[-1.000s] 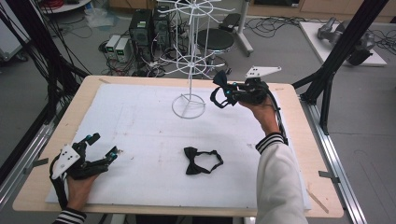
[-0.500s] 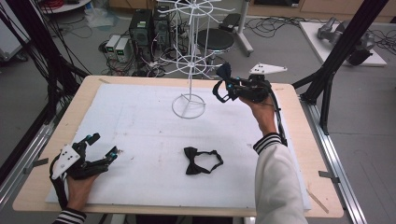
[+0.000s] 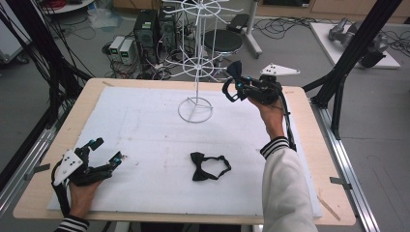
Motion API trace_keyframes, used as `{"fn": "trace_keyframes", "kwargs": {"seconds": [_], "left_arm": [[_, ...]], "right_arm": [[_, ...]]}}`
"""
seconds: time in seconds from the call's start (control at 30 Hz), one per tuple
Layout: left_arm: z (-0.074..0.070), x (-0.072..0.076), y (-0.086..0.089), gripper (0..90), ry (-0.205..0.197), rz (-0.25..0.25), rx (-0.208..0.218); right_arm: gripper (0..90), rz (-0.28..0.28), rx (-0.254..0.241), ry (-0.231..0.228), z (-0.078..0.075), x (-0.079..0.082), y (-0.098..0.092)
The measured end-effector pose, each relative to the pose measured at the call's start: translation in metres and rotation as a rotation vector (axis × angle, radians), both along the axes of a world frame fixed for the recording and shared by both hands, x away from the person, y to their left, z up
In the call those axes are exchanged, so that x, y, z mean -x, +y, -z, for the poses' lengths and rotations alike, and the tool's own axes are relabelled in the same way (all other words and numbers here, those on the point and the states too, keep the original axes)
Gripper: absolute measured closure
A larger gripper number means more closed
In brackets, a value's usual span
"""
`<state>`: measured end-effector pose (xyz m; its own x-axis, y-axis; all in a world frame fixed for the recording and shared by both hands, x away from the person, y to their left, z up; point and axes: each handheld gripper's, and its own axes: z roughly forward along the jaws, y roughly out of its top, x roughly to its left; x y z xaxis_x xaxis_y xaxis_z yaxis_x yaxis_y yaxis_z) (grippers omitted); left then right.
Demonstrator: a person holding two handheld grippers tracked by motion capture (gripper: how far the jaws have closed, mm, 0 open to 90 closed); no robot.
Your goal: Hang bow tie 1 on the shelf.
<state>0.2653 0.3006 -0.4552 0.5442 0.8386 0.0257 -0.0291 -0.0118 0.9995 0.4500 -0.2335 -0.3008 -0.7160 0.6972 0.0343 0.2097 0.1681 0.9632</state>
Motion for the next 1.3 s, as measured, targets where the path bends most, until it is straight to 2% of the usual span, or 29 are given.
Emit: {"fn": "trace_keyframes", "kwargs": {"seconds": [0.1,0.3,0.8,1.1,1.3], "left_arm": [[0.0,0.0,0.0,15.8,0.0,0.0,0.0],[0.0,0.0,0.0,15.8,-0.001,0.0,0.0],[0.0,0.0,0.0,15.8,-0.001,0.0,0.0],[0.0,0.0,0.0,15.8,-0.002,-0.001,0.0],[0.0,0.0,0.0,15.8,-0.005,0.0,0.0]], "right_arm": [[73.2,0.004,-0.015,-0.001,-0.001,0.001,0.0],[73.2,0.0,-0.001,-0.003,-0.004,0.004,-0.002],[73.0,0.031,-0.005,-0.045,-0.016,0.014,0.005],[72.9,0.001,0.002,-0.037,-0.021,0.021,0.007],[72.8,-0.029,0.011,-0.049,-0.026,0.029,0.01]]}}
